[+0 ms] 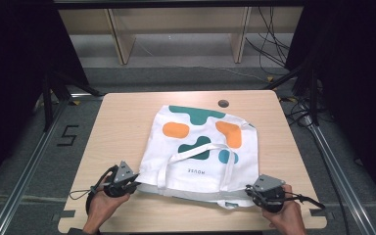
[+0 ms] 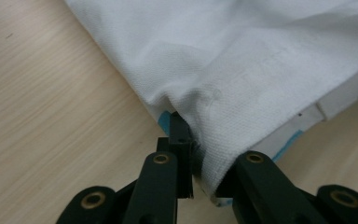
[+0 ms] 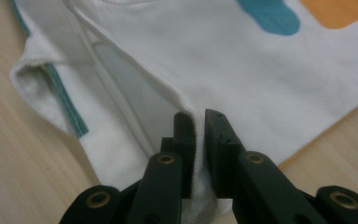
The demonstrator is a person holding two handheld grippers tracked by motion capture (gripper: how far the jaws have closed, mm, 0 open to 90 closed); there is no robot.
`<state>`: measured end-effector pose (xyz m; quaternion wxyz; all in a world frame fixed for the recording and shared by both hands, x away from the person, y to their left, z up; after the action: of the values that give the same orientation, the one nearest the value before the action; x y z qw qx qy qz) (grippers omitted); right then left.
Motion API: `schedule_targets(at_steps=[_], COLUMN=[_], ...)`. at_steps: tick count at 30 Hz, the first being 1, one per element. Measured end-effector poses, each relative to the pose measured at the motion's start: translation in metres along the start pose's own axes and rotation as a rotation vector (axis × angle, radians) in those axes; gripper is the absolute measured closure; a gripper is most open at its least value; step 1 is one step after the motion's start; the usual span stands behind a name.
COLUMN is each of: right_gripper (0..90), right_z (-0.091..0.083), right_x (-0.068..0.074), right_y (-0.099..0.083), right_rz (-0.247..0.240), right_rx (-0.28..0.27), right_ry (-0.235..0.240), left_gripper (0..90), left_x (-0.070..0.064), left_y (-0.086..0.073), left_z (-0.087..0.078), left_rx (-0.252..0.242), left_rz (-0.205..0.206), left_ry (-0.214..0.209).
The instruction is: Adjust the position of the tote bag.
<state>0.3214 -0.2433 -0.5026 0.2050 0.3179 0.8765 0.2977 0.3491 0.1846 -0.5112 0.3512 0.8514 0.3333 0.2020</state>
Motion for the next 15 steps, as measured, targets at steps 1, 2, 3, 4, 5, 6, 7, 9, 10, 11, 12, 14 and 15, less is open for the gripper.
schedule_targets(at_steps=[1, 2, 3, 4, 5, 6, 7, 9, 10, 11, 12, 14, 15], right_gripper=[85.0, 85.1, 85.1, 85.1, 85.0, 84.5, 84.1, 81.2, 78.5, 73.5, 68.7, 67.6, 67.6], right_z=[-0.003, -0.006, -0.008, -0.012, -0.014, -0.015, -0.014, -0.013, -0.011, -0.009, -0.006, 0.0, 0.0], right_x=[-0.002, -0.008, -0.012, -0.015, -0.017, -0.019, -0.021, -0.023, -0.025, -0.026, -0.025, -0.026, -0.026], right_y=[0.0, 0.001, 0.001, 0.002, 0.002, 0.002, 0.001, -0.002, -0.004, -0.006, -0.01, -0.015, -0.015], right_rz=[0.024, 0.039, 0.028, 0.04, 0.053, 0.059, 0.057, 0.074, 0.073, 0.072, 0.098, 0.084, 0.084], right_rx=[-0.009, -0.039, -0.06, -0.072, -0.082, -0.082, -0.091, -0.086, -0.071, -0.06, -0.017, 0.013, 0.013], right_ry=[0.005, 0.001, -0.006, -0.012, -0.022, -0.021, -0.023, -0.025, -0.026, -0.024, -0.019, -0.024, -0.024], left_gripper=[81.9, 82.1, 82.2, 82.2, 82.2, 82.2, 82.1, 81.8, 81.4, 81.1, 80.8, 80.6, 80.4], left_x=[-0.004, -0.007, -0.012, -0.018, -0.021, -0.024, -0.029, -0.035, -0.037, -0.038, -0.038, -0.038, -0.038], left_y=[0.0, 0.0, 0.0, 0.001, 0.0, -0.001, -0.002, -0.003, -0.003, -0.003, -0.003, -0.003, -0.003], left_z=[-0.002, -0.004, -0.007, -0.008, -0.01, -0.011, -0.01, -0.011, -0.01, -0.01, -0.01, -0.01, -0.01], left_rx=[0.003, -0.006, -0.008, -0.02, -0.013, -0.004, -0.009, -0.001, -0.001, 0.004, 0.004, 0.007, 0.007], left_rz=[0.011, 0.007, 0.007, 0.001, 0.014, 0.025, 0.019, 0.019, 0.019, 0.016, 0.014, 0.006, 0.006], left_ry=[-0.016, -0.022, -0.029, -0.042, -0.047, -0.044, -0.047, -0.063, -0.066, -0.052, -0.05, -0.057, -0.057])
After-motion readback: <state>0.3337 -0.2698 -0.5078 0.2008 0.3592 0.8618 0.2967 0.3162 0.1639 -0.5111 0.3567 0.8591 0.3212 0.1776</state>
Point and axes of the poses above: each handheld gripper's, and its own axes: z roughly forward along the jaws, y roughly out of its top, x roughly to its left, the point moved 3 cm from there along z, roughly forward along the jaws, and after that the axes turned 1 degree about z, right-handed, at the moved point
